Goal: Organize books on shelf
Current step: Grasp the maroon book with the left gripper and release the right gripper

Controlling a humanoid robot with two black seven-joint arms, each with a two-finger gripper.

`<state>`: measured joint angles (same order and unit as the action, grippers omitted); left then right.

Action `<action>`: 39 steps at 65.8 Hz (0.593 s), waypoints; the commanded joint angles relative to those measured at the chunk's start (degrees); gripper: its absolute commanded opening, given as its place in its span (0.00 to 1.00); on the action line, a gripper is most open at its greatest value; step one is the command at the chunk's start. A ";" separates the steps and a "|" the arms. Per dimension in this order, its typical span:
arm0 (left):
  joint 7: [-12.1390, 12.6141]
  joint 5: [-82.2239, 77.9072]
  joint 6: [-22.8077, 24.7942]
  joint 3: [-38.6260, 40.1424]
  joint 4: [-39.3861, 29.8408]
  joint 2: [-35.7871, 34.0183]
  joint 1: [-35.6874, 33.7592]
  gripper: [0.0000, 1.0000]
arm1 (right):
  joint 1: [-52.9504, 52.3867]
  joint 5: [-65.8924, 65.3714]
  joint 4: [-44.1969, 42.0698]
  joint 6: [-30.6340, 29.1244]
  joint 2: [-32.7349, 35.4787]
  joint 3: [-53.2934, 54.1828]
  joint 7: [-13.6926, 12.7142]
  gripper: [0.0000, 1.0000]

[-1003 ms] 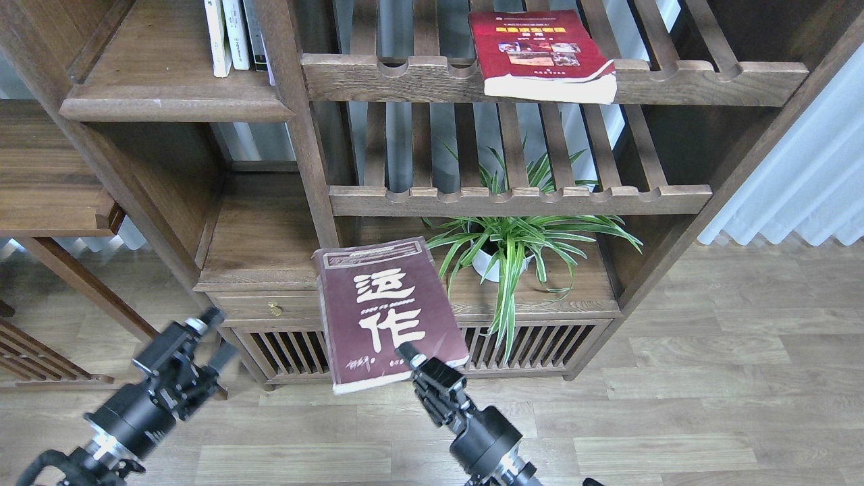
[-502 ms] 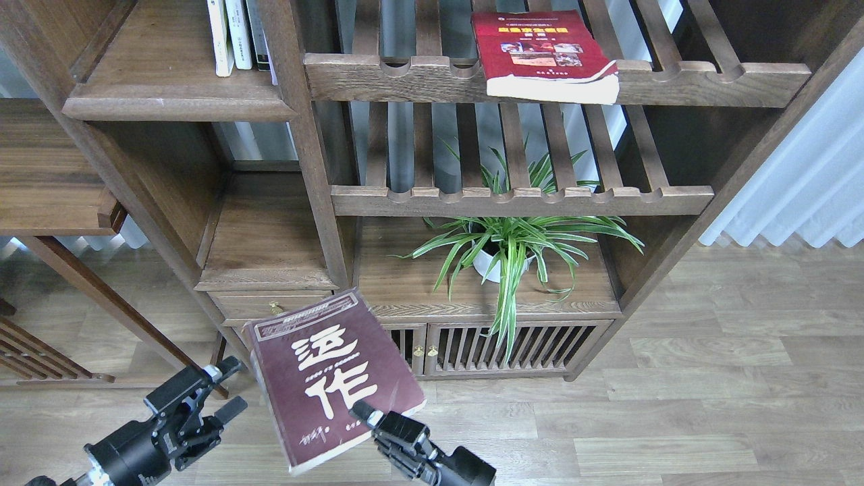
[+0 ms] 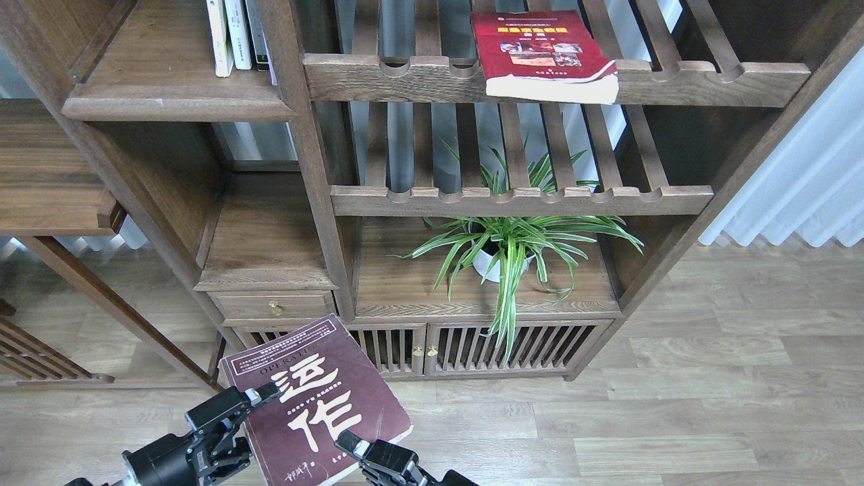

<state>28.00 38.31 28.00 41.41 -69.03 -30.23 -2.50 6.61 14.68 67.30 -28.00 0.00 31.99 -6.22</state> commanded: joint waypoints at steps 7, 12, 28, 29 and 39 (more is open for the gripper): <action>0.00 0.18 0.00 -0.10 2.50 0.97 -1.19 0.76 | -0.19 0.00 0.03 0.00 0.00 0.00 -0.02 0.03; 0.00 2.20 0.00 -0.45 2.59 1.05 -1.11 0.55 | -0.19 -0.09 0.03 0.00 0.00 0.00 -0.02 0.03; 0.00 4.84 0.00 -4.76 2.41 0.35 -4.36 0.40 | 0.25 -0.18 0.29 0.00 0.00 0.00 -0.02 0.03; 0.00 4.84 0.00 -4.76 2.41 0.26 -4.45 0.40 | 0.25 -0.18 0.29 0.00 0.00 0.00 -0.02 0.03; 0.00 5.46 0.00 -6.34 2.33 -0.27 -5.50 0.28 | 0.51 -0.27 0.29 0.00 0.00 0.00 -0.02 0.03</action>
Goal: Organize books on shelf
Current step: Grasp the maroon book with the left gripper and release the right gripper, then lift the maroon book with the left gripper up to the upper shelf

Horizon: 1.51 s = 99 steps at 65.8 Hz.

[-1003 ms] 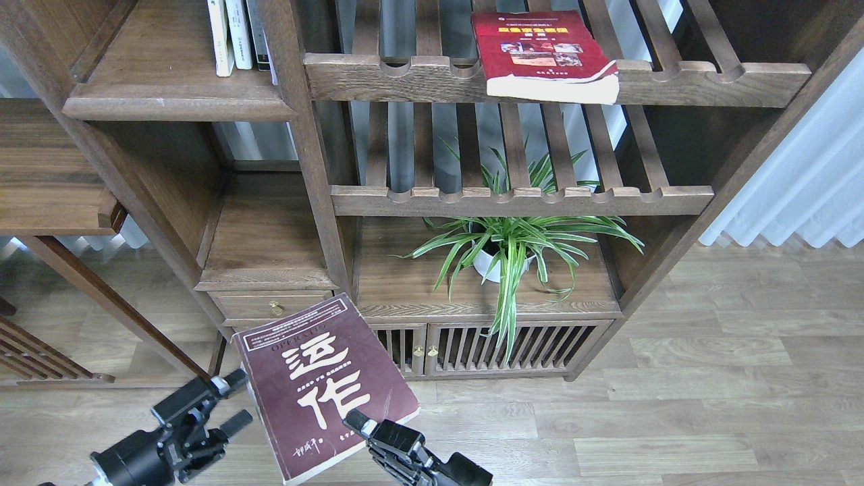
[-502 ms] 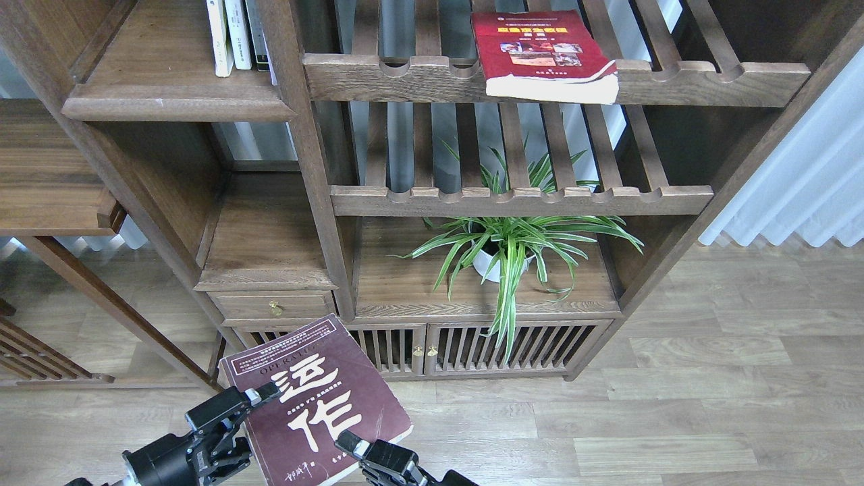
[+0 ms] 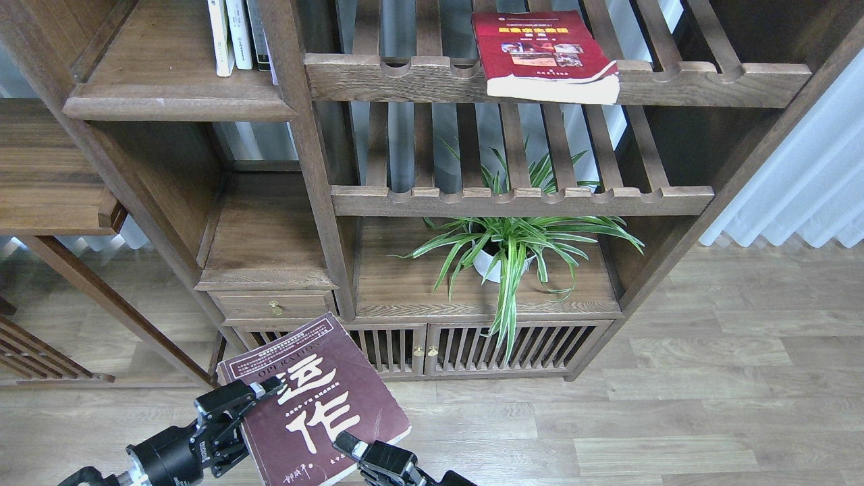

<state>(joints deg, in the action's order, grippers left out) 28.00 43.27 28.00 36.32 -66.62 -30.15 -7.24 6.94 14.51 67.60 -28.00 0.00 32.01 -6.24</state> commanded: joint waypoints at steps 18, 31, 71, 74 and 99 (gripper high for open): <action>0.00 5.25 0.00 -4.32 -0.44 -2.45 -4.10 0.06 | 0.35 -0.10 -0.36 0.00 0.00 0.07 0.08 0.03; 0.00 5.25 0.00 -5.29 -1.14 -4.91 -4.36 0.05 | -0.53 -0.36 -0.97 0.00 0.00 1.30 0.79 0.27; -5.67 4.99 0.00 -2.48 -2.46 -10.54 -4.27 0.04 | -7.20 -0.01 -13.01 0.00 0.00 11.23 1.05 0.99; -5.85 4.20 0.00 -1.34 -3.51 -12.55 -4.27 0.04 | -7.73 0.08 -13.80 0.00 0.00 11.93 1.05 0.99; -9.02 -0.11 0.00 10.97 -12.57 -36.20 -4.01 0.04 | -7.91 -0.18 -14.33 0.00 0.00 12.29 1.05 0.99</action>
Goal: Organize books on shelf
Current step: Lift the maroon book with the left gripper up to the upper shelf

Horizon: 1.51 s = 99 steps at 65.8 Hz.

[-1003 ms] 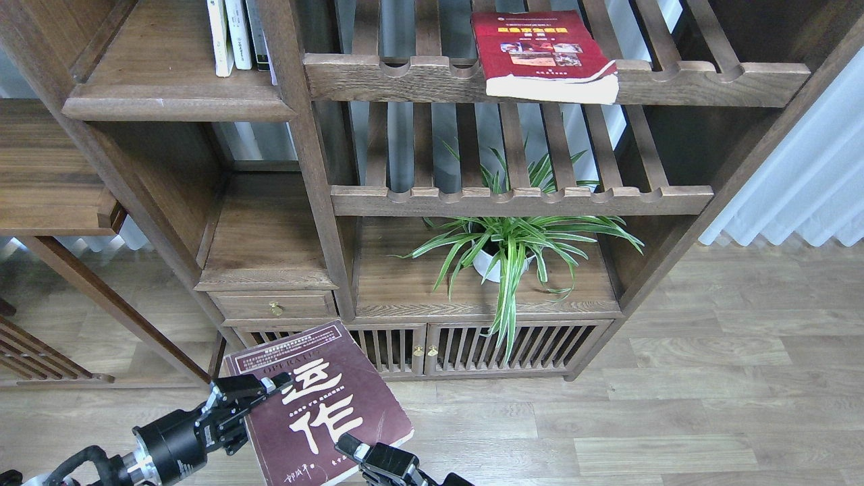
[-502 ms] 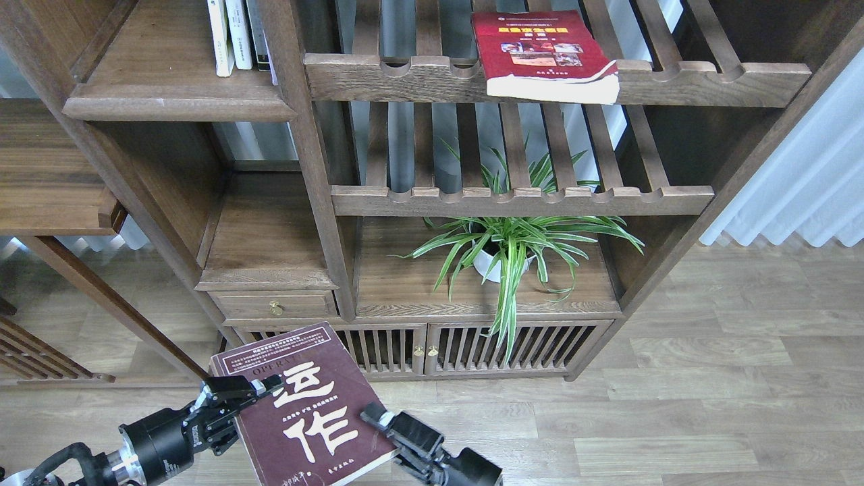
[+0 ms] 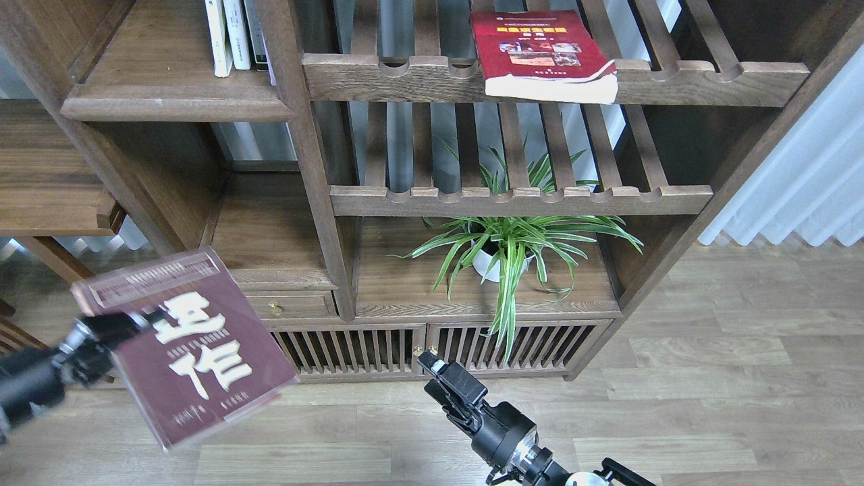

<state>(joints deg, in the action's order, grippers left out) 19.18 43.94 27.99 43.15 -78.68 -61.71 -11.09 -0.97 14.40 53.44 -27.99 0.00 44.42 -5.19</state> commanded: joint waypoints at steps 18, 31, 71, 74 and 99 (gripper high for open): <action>-0.63 -1.66 0.01 8.88 -0.51 -10.62 -4.20 0.04 | 0.09 0.02 -1.40 -0.01 0.00 -0.38 0.00 0.99; -3.18 -1.75 0.01 8.97 -0.51 -14.05 -11.66 0.04 | 0.01 0.02 -1.76 -0.01 0.00 -0.39 0.00 0.99; -2.74 -4.12 0.01 7.91 0.89 -20.47 -32.50 0.04 | -0.08 -0.07 -1.84 -0.01 0.00 -0.82 -0.08 0.99; -2.56 -5.53 0.01 8.00 1.16 -20.38 -33.82 0.04 | -0.08 -0.07 -1.84 -0.01 0.00 -0.91 -0.08 0.99; -1.42 -25.12 0.01 7.56 3.44 -11.42 -46.82 0.05 | 0.00 -0.34 -1.40 -0.01 0.00 -1.00 -0.08 0.99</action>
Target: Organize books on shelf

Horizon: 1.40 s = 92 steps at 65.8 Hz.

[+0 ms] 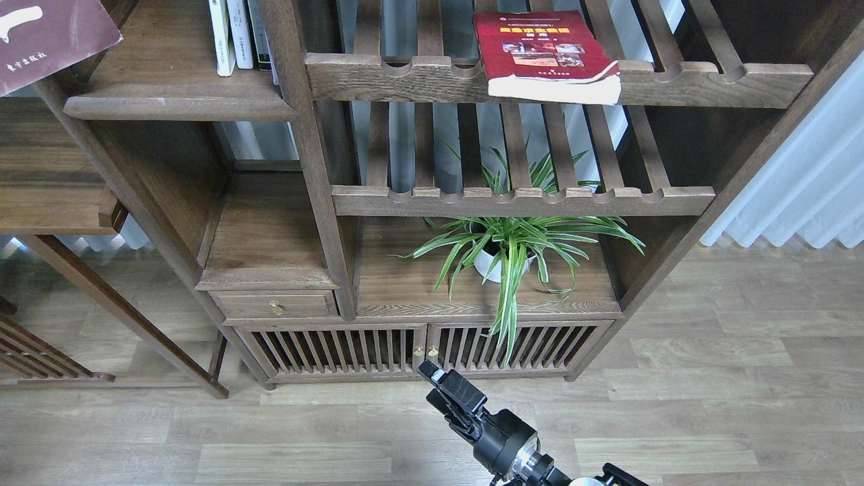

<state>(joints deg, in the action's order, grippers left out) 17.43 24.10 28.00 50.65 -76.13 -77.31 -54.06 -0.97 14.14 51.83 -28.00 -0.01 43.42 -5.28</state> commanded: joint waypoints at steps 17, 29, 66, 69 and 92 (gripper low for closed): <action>1.55 -18.20 0.00 0.50 8.01 13.50 -11.50 0.05 | 0.27 0.01 0.55 0.00 0.01 0.09 0.09 0.99; 1.38 -23.75 0.00 0.68 11.00 16.93 -13.97 0.05 | 0.36 0.01 0.55 0.00 0.01 0.18 0.09 0.99; 0.50 -39.83 0.00 8.41 26.29 36.96 -19.32 0.04 | 0.62 0.01 1.08 0.00 0.01 0.18 0.09 0.99; 0.50 -40.54 0.00 8.50 27.61 38.20 -20.64 0.03 | 0.62 0.10 1.08 0.00 0.01 0.18 0.09 0.99; -1.26 -43.88 0.00 7.71 39.03 43.21 -25.31 0.03 | 0.62 0.27 1.08 0.00 0.01 0.88 0.53 0.99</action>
<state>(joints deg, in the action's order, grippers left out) 16.30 -19.55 28.00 59.15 -40.09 -34.55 -78.97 -0.35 14.33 52.91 -28.00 0.00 44.22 -4.98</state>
